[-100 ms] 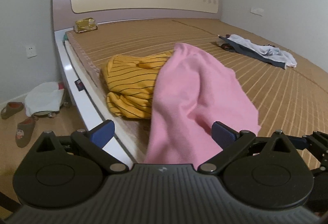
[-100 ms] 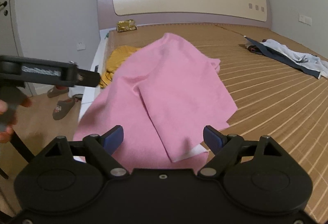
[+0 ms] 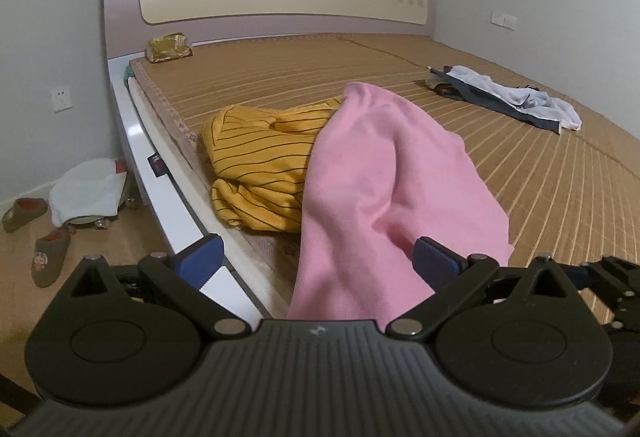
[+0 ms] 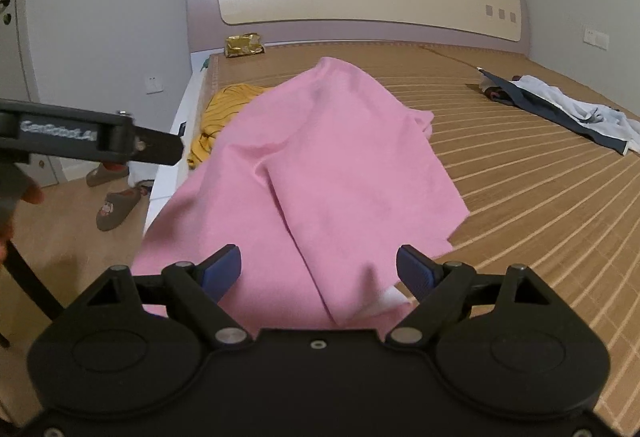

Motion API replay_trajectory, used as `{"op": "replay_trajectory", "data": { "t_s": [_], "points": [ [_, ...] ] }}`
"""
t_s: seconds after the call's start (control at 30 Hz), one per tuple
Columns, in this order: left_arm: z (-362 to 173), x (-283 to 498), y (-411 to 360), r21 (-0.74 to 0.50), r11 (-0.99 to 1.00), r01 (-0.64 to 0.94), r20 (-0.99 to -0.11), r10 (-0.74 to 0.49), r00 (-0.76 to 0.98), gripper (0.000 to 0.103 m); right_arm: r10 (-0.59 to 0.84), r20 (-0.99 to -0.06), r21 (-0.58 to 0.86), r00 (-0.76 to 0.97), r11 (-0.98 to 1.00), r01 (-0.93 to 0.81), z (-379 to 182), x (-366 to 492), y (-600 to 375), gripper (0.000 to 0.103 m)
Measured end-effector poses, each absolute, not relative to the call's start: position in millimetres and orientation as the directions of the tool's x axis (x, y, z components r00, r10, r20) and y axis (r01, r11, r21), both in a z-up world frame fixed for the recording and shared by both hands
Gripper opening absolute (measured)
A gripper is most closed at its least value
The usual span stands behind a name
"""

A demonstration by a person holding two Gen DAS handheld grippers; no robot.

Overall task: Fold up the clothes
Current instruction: 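Grasp the pink shirt with the right gripper, then lift the pink shirt with the right gripper and carry it across the bed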

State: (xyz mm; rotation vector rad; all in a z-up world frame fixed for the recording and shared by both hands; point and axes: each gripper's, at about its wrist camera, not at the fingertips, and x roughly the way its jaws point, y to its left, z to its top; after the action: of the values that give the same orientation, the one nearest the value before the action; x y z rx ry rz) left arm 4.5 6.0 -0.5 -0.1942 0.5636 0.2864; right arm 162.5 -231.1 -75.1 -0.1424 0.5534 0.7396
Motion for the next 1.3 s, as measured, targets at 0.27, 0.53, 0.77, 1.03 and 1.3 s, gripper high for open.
{"op": "replay_trajectory", "data": {
  "t_s": [0.27, 0.53, 0.77, 1.03, 1.3],
  "points": [
    [-7, 15, 11, -0.038, 0.938, -0.345, -0.573, 0.262, 0.777, 0.102, 0.611, -0.487, 0.065, 0.624, 0.738, -0.672, -73, 202, -205, 0.086],
    [-8, 20, 10, -0.046, 0.942, -0.331, -0.577, 0.246, 0.779, 0.102, 0.571, -0.468, -0.017, 0.674, 0.757, -0.653, -92, 220, -175, 0.065],
    [-7, 20, 4, -0.008, 0.948, -0.319, -0.588, 0.254, 0.768, 0.102, 0.584, -0.422, 0.003, 0.693, 0.766, -0.643, -95, 218, -191, 0.015],
    [-9, 22, 0, 0.018, 0.961, -0.276, -0.615, 0.228, 0.755, 0.102, 0.613, -0.361, 0.093, 0.703, 0.773, -0.627, -64, 191, -235, 0.011],
    [-9, 27, -27, -0.046, 0.993, -0.107, -0.565, 0.063, 0.823, 0.102, 0.485, -0.35, 0.081, 0.802, 0.868, -0.489, -33, 140, -343, 0.01]
  ]
}}
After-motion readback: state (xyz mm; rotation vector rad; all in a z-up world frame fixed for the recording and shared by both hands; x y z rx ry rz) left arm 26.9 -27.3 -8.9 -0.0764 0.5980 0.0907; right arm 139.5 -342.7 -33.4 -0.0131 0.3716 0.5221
